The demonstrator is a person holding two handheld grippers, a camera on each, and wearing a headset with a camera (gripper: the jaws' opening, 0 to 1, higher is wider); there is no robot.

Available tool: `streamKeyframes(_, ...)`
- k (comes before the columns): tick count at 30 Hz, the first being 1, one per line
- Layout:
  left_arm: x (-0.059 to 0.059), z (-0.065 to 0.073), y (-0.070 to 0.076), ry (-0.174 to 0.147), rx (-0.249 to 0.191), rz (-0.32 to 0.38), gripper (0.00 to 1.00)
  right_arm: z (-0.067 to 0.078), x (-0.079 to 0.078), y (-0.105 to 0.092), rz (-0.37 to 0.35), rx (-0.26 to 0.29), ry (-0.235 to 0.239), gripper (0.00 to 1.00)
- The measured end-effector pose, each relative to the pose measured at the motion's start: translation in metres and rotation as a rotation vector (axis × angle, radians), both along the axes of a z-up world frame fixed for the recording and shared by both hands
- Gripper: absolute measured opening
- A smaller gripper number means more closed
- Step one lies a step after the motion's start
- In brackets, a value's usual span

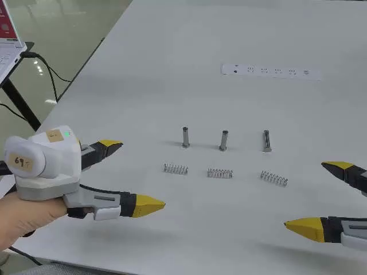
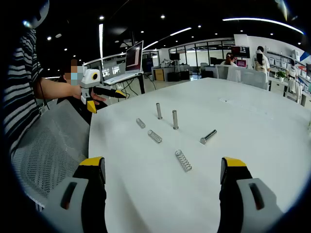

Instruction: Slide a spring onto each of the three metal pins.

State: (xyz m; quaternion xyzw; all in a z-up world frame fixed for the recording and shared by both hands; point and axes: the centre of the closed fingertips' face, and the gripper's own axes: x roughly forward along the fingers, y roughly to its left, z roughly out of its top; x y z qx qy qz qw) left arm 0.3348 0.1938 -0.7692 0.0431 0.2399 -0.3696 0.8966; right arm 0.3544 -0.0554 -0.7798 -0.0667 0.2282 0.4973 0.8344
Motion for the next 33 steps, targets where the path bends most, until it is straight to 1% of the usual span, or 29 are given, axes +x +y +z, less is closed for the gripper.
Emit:
streamKeyframes(5,-0.0006,-0.0029,0.0021,0.006,0.008,0.004,0.98,-0.0020,0.0005,-0.0024,-0.006,-0.006,0.003,0.98)
streamKeyframes(11,-0.0024,-0.0035,0.0032,0.009,0.002,0.012,0.98,-0.0019,0.0005,-0.0017,-0.006,-0.003,0.003,0.98)
streamKeyframes(22,-0.0008,-0.0012,0.0036,0.001,-0.004,0.020,0.98,-0.0034,0.0010,-0.0043,-0.010,-0.007,0.004,0.98)
streamKeyframes(33,-0.0011,-0.0015,0.0045,0.005,-0.003,0.021,0.98,-0.0041,0.0015,-0.0080,-0.019,-0.009,0.002,0.97)
